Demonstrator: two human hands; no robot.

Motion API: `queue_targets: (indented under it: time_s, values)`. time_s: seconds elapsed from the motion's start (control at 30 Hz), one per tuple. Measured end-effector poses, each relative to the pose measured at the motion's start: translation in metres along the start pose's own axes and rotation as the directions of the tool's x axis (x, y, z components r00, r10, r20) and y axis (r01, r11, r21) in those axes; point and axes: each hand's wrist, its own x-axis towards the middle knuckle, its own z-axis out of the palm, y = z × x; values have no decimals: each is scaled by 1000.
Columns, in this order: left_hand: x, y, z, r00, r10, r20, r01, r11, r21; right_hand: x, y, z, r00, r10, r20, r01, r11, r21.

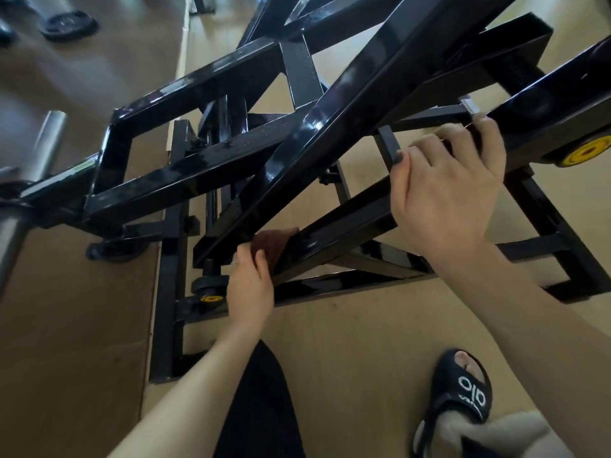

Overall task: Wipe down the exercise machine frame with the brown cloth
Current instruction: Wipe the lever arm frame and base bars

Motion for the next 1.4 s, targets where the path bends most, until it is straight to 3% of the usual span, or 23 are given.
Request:
queue_targets:
  time_s: [0.13, 0.3, 0.5, 0.6, 0.67, 0.83, 0.97, 1.07, 1.13, 1.27, 1.4]
  values:
    - [-9, 49, 19, 982, 189, -25, -191, 971, -144, 2, 2, -6, 998, -27, 52, 29, 999, -37]
    - [-10, 53, 23, 956, 294, -17, -295, 953, -73, -11, -19, -12, 956, -154, 249, 150, 988, 36]
    - [-2, -35, -20, 992, 66, 107, -84, 981, 173, -19, -27, -13, 904, -186, 386, 203, 979, -4]
    - [0, -25, -15, 997, 5, 75, -17, 987, 160, -18, -36, -10, 885, -165, 435, 209, 976, -55]
    - [-4, -2, -4, 999, 42, 29, -44, 995, 85, -19, -40, -5, 899, -159, 408, 196, 979, -49]
    - [-18, 74, 17, 956, 291, -38, -293, 951, -95, -18, -36, -9, 907, -190, 377, 195, 980, 24]
    - [-22, 117, 27, 920, 389, -44, -390, 901, -189, -10, -20, -25, 955, -144, 259, 77, 965, 252]
    - [-14, 101, 24, 906, 423, -7, -422, 901, -101, 1, 24, -48, 993, -47, 107, 37, 995, 92]
    - [-8, 88, 21, 934, 356, 19, -352, 931, -96, 9, 53, -59, 999, 20, 37, -20, 1000, 4]
    - [-7, 97, 21, 965, 264, 10, -260, 957, -130, 13, 63, -61, 1000, 22, 19, -22, 1000, -5]
    - [-15, 170, 28, 894, 447, -35, -447, 883, -140, 15, 66, -59, 998, 2, 61, -2, 1000, 5]
